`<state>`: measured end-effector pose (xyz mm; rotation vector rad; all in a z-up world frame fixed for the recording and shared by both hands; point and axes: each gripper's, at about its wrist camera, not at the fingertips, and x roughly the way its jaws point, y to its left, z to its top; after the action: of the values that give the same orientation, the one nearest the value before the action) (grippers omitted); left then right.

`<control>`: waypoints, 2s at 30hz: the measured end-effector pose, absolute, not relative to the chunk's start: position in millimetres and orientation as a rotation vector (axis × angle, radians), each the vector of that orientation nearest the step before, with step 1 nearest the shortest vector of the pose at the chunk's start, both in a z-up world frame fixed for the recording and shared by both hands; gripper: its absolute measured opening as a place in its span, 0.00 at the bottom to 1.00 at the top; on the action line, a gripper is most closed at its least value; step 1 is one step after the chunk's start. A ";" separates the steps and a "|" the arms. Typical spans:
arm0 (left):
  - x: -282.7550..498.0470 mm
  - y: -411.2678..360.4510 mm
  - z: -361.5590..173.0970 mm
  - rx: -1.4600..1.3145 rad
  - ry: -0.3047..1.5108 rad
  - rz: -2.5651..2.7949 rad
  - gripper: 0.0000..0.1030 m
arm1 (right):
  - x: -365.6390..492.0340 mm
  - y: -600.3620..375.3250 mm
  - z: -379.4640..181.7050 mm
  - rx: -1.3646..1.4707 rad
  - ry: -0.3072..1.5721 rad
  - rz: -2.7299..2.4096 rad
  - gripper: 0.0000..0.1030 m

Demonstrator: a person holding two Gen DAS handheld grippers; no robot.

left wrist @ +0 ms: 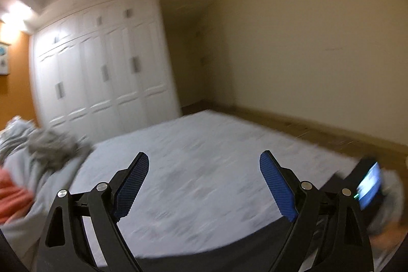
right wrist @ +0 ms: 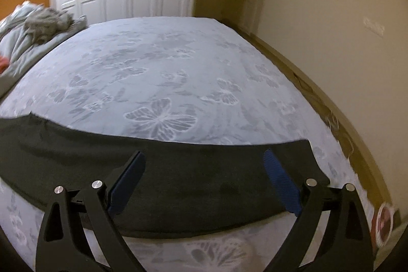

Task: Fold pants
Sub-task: 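Grasp the pants edge with the right tool and lift it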

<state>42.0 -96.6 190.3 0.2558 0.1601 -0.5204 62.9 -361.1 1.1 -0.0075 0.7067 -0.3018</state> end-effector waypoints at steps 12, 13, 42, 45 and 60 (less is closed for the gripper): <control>68.8 -64.2 147.1 0.187 0.391 -0.398 0.84 | 33.6 -483.9 7.7 0.144 0.730 -0.525 0.89; 75.0 -45.2 134.4 0.193 0.416 -0.339 0.84 | 28.0 -510.5 1.6 0.166 0.757 -0.594 0.89; 115.8 208.4 -22.7 -0.082 0.859 0.121 0.84 | 23.0 -592.0 -87.5 0.475 1.004 -0.519 0.61; 112.8 244.0 -24.5 -0.161 0.864 0.192 0.84 | 34.1 -583.3 -70.8 0.476 0.940 -0.468 0.08; 95.8 237.8 1.5 -0.167 0.778 0.164 0.84 | 96.8 -280.4 7.9 0.188 0.780 0.205 0.08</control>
<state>95.8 237.8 1.5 -0.1667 0.7776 0.1641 96.8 -280.4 7.9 0.1882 0.7801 0.2046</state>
